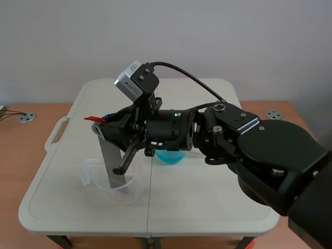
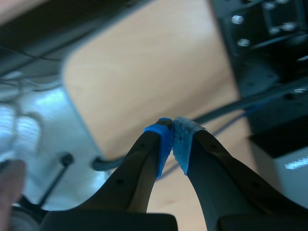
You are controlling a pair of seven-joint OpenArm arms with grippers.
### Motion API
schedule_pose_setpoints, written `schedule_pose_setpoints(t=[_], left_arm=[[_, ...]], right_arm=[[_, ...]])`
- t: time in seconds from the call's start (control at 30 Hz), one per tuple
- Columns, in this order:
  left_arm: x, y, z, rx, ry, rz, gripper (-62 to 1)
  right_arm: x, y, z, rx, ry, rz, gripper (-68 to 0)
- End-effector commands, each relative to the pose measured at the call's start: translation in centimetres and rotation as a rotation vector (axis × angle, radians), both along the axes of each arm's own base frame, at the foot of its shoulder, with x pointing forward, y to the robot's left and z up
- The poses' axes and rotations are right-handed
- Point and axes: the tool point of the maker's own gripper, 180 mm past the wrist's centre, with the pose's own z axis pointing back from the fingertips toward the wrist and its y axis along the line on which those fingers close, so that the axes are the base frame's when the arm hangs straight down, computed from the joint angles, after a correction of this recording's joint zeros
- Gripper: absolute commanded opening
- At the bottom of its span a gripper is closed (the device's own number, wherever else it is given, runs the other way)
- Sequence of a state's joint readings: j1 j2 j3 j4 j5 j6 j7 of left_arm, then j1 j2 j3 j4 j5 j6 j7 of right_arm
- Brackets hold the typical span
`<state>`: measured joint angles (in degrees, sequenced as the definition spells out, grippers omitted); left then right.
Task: Hold the metal plate by the orange handle, dip it into the blue solution, take it out and point at it, then put the plate back in the beaker on the left.
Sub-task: 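Put the plate into the left beaker, then return to the home posture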
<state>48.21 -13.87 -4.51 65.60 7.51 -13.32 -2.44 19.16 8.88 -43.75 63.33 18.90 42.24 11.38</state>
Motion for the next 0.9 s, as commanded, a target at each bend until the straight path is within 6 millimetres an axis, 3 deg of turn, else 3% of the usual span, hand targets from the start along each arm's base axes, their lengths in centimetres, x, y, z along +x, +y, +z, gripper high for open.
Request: schedule_pose_setpoints(t=[0.0,0.27,0.53,0.67,0.87], left_arm=[[0.6,0.6,0.3,0.008,-0.019,-0.005,-59.0],[0.6,0.7,0.3,0.008,-0.018,-0.012,-59.0],[0.6,0.7,0.3,0.006,-0.017,-0.013,-59.0],[0.6,0.7,0.3,0.008,-0.016,-0.013,-59.0],[0.3,0.9,0.1,0.018,0.004,-0.014,-57.0]], right_arm=[[0.2,0.8,1.6,0.053,-0.014,0.011,-66.2],[0.3,0.6,0.1,0.033,0.027,-0.002,-66.2],[1.0,0.6,0.8,0.031,0.0,-0.001,-65.6],[1.7,0.5,1.4,0.023,-0.026,-0.001,-55.8],[2.4,0.0,1.7,0.012,-0.042,-0.008,-33.6]])
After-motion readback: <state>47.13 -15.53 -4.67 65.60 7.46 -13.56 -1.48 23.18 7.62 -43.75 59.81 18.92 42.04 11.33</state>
